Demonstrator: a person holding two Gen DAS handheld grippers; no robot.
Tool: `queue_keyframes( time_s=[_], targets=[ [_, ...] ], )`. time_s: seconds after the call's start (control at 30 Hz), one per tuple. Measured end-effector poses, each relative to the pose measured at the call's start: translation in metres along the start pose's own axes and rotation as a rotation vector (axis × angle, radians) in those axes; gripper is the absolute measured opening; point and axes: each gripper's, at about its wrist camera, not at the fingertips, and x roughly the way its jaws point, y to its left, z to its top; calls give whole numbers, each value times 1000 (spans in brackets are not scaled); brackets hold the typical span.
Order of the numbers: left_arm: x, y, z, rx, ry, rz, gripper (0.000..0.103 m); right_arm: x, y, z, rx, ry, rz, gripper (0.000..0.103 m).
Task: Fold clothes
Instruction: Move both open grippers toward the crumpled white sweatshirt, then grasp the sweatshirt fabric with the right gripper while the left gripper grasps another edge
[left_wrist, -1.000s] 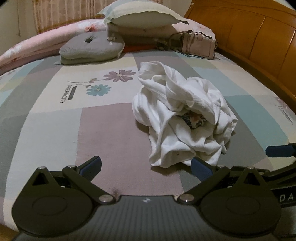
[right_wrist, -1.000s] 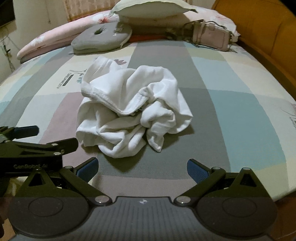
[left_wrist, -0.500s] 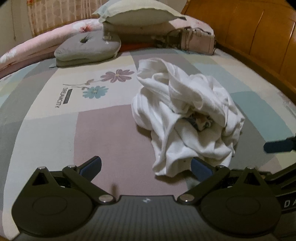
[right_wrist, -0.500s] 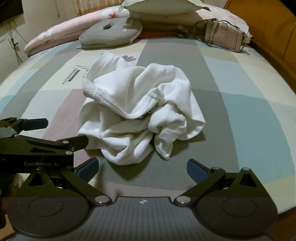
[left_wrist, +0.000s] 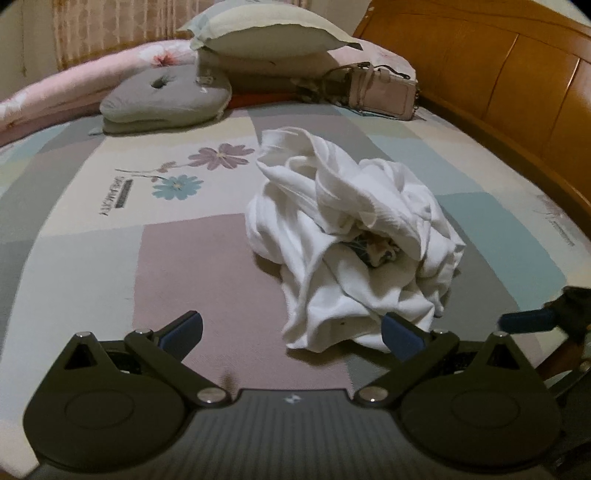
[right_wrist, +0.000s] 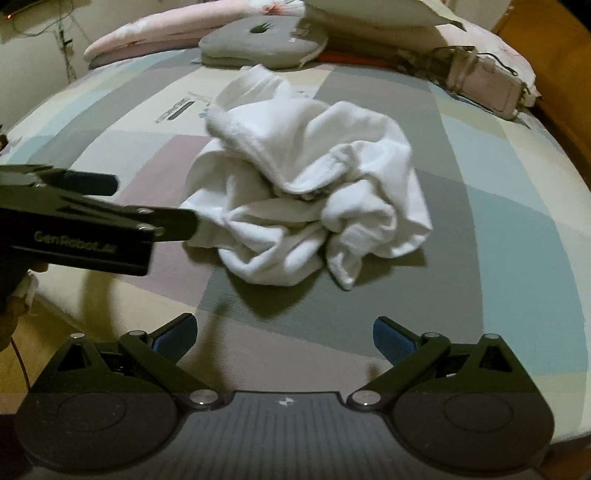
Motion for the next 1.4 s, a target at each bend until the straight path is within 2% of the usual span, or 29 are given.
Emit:
queue_keyframes(
  time_s=[0.17,0.4,0.57,0.6,0.67,0.73,1.0,1.1,1.17,1.2,1.27,1.4],
  targets=[
    [-5,-2,1,27,-2,41,102,-26,-5,8,-40,-116,-25,103],
    [-4,1,0,41,6,67,102,-16,-8,14,-80,-63,-28,103],
    [3,9,4,35,12,62,102,-18,-13,19,-53,-183,-18,103],
    [4,10,5,33,13,60,102,-14,-15,21,-54,-184,-26,103],
    [7,13,6,33,11,52,102,-1,-17,26,-79,-111,-63,97],
    [9,18,7,31,0,44,102,3,-14,30,-124,-107,-74,86],
    [16,24,17,47,-12,-5,102,0,7,55,-279,-193,-14,65],
    [20,25,19,57,-8,-1,102,9,18,60,-365,-213,-33,55],
    [23,26,20,59,-4,-8,102,13,23,61,-421,-224,-59,43],
    [24,27,20,57,-3,-18,102,16,24,62,-440,-217,-70,29],
    [25,28,20,57,-3,-29,102,21,18,66,-435,-196,-81,11],
    [31,25,26,81,-14,-41,102,24,-6,80,-353,-178,-69,11]
  ],
)
